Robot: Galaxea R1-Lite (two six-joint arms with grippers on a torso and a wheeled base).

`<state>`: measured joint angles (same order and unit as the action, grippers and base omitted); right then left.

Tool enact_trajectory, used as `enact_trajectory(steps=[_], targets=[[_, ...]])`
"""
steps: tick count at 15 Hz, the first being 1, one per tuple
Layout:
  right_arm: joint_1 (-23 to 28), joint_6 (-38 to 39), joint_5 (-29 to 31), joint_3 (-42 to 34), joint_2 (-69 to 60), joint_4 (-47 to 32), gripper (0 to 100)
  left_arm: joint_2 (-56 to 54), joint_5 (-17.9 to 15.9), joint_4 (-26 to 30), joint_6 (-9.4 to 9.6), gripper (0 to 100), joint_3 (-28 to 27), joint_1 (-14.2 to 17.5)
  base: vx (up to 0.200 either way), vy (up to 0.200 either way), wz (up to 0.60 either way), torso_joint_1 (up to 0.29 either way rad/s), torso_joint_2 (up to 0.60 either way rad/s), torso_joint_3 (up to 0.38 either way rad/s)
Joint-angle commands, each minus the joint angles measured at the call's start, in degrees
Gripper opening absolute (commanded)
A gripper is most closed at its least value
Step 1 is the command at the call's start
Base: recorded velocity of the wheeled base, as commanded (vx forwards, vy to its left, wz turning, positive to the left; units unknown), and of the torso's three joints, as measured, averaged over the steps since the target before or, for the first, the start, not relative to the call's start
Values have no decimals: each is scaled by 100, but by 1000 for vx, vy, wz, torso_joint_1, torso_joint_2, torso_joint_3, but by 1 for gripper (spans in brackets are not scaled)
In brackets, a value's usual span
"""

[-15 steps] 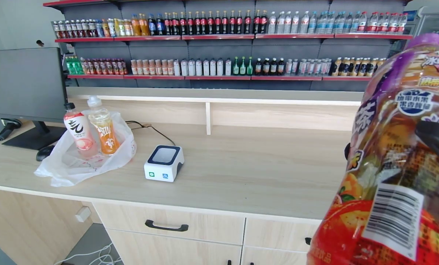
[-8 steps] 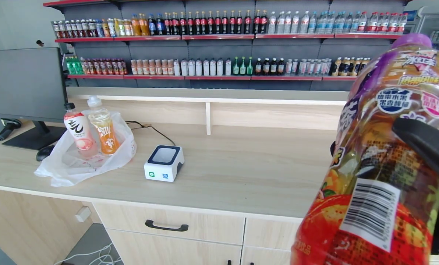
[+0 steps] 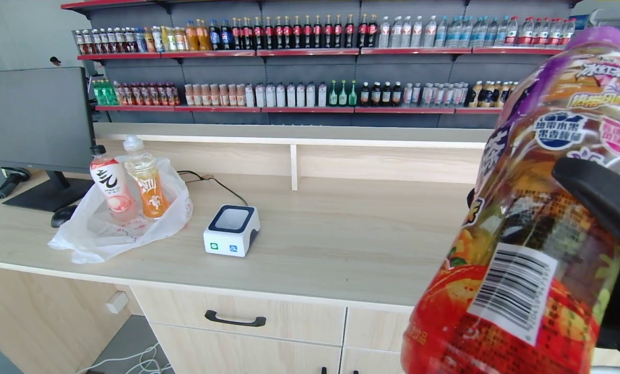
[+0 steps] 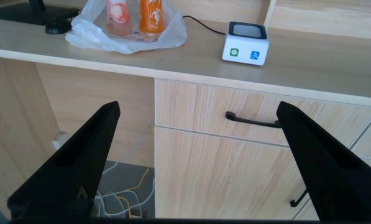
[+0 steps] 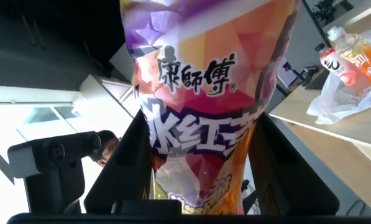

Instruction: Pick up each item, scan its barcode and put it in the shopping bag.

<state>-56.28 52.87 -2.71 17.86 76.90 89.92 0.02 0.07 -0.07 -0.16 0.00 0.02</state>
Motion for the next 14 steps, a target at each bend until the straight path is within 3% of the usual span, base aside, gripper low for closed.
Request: enact_trajectory(steps=[1, 4, 6, 8, 11, 14], targets=[[12, -400, -37, 183, 247, 8, 0, -2, 1, -1, -2, 100, 0, 6, 0, 0, 0, 0, 0, 0], [715, -2220, -55, 227, 1161, 8, 0, -2, 1, -1, -2, 100, 0, -2, 0, 0, 0, 0, 0, 0], [1155, -2483, -63, 737, 1407, 8, 0, -2, 1, -1, -2, 100, 0, 6, 0, 0, 0, 0, 0, 0], [1383, -2782, -72, 789, 1477, 8, 0, -2, 1, -1, -2, 100, 0, -2, 0, 0, 0, 0, 0, 0], [1638, -3854, -11, 280, 1451, 8, 0, -2, 1, 7, 33, 100, 0, -2, 0, 0, 0, 0, 0, 0], [2315, -4689, 165, -81, 1451, 8, 0, -2, 1, 7, 33, 100, 0, -2, 0, 0, 0, 0, 0, 0]])
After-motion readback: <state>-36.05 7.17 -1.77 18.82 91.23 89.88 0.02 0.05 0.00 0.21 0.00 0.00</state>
